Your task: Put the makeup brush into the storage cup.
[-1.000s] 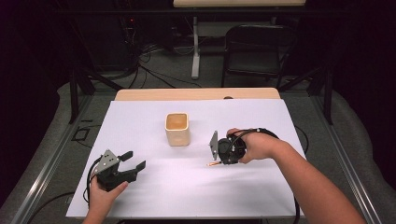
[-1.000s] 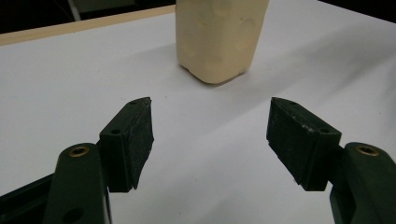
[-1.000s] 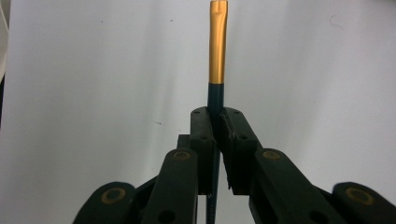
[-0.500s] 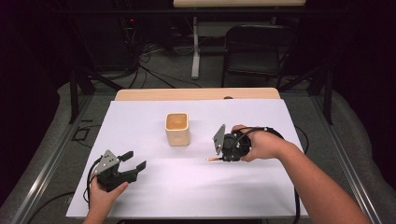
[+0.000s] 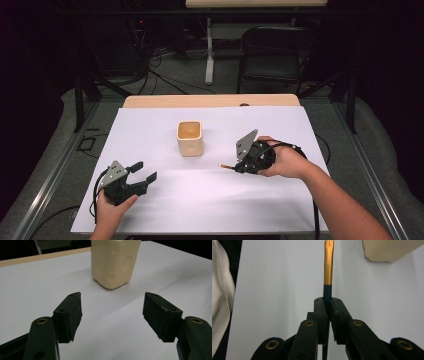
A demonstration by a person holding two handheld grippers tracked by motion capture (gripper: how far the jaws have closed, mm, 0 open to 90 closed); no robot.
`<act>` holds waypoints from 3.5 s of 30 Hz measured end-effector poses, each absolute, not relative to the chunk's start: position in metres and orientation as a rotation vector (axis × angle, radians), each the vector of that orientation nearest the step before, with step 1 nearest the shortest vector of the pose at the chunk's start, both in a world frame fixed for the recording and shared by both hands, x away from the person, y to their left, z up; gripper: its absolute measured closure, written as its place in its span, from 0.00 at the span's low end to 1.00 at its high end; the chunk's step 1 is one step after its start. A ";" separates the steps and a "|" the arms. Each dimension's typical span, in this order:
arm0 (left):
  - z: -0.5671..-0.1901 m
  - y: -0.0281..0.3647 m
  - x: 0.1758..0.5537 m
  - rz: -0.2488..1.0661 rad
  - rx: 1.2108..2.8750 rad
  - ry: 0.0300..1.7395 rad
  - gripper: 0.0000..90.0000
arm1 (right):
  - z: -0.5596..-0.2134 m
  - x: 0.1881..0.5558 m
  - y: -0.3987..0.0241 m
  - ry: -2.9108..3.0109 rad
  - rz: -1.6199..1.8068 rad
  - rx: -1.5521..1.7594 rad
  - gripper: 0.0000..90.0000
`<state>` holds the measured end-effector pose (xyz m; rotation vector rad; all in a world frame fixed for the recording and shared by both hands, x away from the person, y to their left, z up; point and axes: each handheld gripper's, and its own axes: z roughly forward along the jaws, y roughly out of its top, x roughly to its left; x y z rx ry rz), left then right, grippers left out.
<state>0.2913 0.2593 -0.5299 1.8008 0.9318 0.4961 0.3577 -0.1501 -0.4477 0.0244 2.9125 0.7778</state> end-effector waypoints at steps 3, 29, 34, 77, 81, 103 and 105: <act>-0.530 0.258 0.291 0.499 1.800 0.926 0.35 | -0.452 0.356 -0.153 2.895 0.824 0.075 0.93; -0.527 0.246 0.284 0.504 1.785 0.864 0.37 | -0.466 0.334 -0.162 2.549 1.304 0.348 0.93; -0.527 0.245 0.283 0.490 1.775 0.852 0.36 | -0.470 0.330 -0.164 2.503 1.355 0.379 0.93; -0.471 0.170 0.279 0.333 1.624 0.630 0.53 | -0.497 0.307 -0.143 2.109 1.817 0.647 0.93; -0.472 0.164 0.281 0.303 1.634 0.620 0.59 | -0.498 0.307 -0.141 2.102 1.832 0.658 0.93; -0.473 0.146 0.287 0.245 1.615 0.603 0.78 | -0.501 0.302 -0.123 2.131 1.852 0.655 0.93; -0.472 0.143 0.287 0.244 1.626 0.595 0.81 | -0.501 0.301 -0.121 2.136 1.850 0.649 0.93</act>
